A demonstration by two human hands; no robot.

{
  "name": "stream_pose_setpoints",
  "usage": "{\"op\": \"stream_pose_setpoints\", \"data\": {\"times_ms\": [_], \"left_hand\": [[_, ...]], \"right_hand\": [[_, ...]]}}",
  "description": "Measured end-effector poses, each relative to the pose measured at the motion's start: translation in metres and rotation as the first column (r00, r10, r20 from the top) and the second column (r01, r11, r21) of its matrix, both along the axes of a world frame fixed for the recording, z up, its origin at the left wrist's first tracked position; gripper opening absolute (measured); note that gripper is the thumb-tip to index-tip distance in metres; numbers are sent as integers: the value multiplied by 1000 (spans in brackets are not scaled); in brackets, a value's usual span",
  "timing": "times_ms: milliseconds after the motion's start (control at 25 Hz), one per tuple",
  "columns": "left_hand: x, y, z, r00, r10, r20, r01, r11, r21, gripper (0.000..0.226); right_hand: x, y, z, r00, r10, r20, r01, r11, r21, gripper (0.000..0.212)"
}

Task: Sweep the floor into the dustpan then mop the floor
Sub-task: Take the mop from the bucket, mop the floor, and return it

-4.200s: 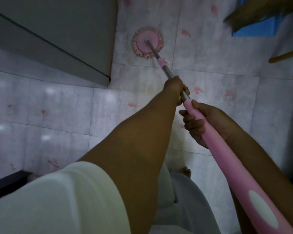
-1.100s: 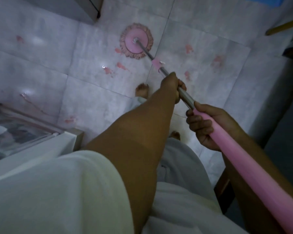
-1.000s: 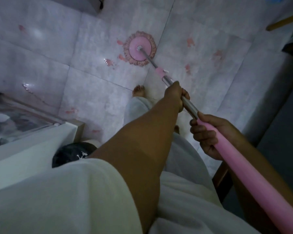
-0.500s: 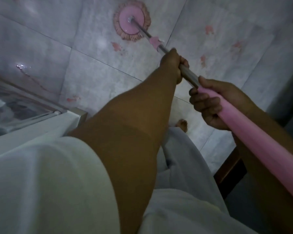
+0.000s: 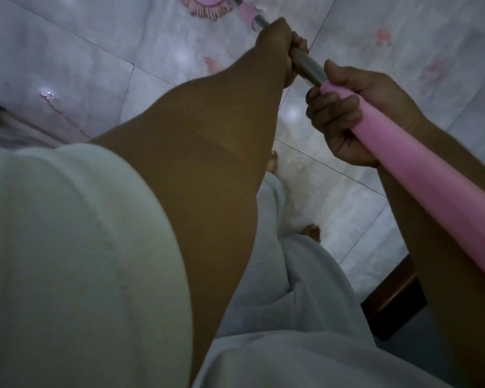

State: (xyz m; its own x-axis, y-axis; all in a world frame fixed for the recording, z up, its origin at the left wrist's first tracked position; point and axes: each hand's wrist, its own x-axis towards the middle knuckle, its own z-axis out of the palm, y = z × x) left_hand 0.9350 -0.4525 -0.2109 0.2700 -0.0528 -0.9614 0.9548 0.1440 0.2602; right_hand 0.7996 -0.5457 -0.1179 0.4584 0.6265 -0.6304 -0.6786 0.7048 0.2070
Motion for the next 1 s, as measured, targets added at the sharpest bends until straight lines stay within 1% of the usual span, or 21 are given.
{"op": "stream_pose_setpoints", "data": {"times_ms": [200,360,440,600,720,800,920,1000], "left_hand": [[-66,-4,10,1000,13,-8,-13,1000,-14,29],[-168,-17,26,999,-31,-30,29,998,-46,34],[-221,-22,36,997,-44,-62,41,997,-61,34],[-308,-22,56,993,-64,-102,58,997,-54,32],[-340,-12,67,990,-45,-134,39,998,-48,35],[-344,-6,71,989,-32,-144,25,998,-50,34],[-328,2,73,991,11,-134,-20,997,-70,25],[-306,9,69,993,40,-113,-49,996,-75,24]], "right_hand": [[-66,-2,7,1000,-16,-3,16,1000,-10,29],[-169,-10,27,999,-25,-21,25,1000,-10,28],[-221,-12,42,998,-17,-54,16,1000,-20,28],[-299,-12,71,991,43,-128,-53,996,-74,27],[-324,-6,87,981,92,-170,-110,988,-105,27],[-324,1,95,977,103,-186,-129,983,-132,27],[-304,9,98,972,131,-195,-167,970,-177,26],[-279,12,95,970,161,-184,-196,962,-192,26]]}}
